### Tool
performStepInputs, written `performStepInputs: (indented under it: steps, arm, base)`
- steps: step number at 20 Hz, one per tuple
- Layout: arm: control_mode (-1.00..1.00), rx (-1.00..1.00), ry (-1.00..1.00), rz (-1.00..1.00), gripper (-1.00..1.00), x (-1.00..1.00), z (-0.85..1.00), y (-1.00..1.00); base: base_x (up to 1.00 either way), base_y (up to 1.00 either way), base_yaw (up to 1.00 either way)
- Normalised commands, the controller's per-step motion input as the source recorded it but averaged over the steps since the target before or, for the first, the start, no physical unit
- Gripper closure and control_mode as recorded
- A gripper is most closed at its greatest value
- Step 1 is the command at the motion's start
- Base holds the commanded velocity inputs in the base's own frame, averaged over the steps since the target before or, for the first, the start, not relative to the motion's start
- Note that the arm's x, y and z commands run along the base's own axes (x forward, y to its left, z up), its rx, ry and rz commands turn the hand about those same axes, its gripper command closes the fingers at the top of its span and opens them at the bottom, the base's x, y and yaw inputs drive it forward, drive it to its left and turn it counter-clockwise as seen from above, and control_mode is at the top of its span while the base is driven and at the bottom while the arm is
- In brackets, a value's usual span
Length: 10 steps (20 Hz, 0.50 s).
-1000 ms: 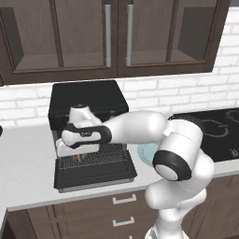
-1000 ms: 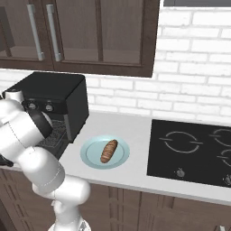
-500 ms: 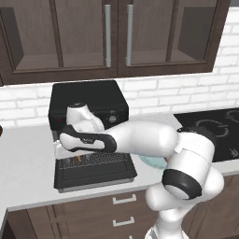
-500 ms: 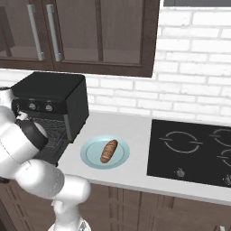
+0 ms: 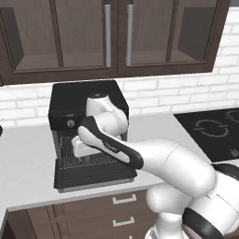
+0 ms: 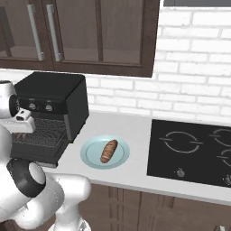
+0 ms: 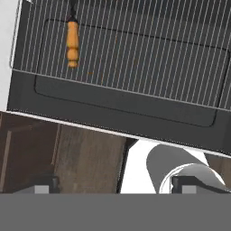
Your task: Pick up the kebab skewer and baguette bread, and place them inside the toaster oven. Close the toaster oven door and start by setting the timer.
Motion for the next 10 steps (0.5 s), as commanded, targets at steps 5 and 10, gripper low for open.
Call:
performStepInputs:
  steps: [5, 10]
  arm:
    - [-1.0, 0.0, 0.0, 0.0, -1.0, -0.69, 0.08, -1.0]
    - [-1.0, 0.0, 0.0, 0.0, -1.0, -0.18, 0.01, -1.0]
  base:
    - [0.0, 0.0, 0.0]
    - [0.0, 0.0, 0.0]
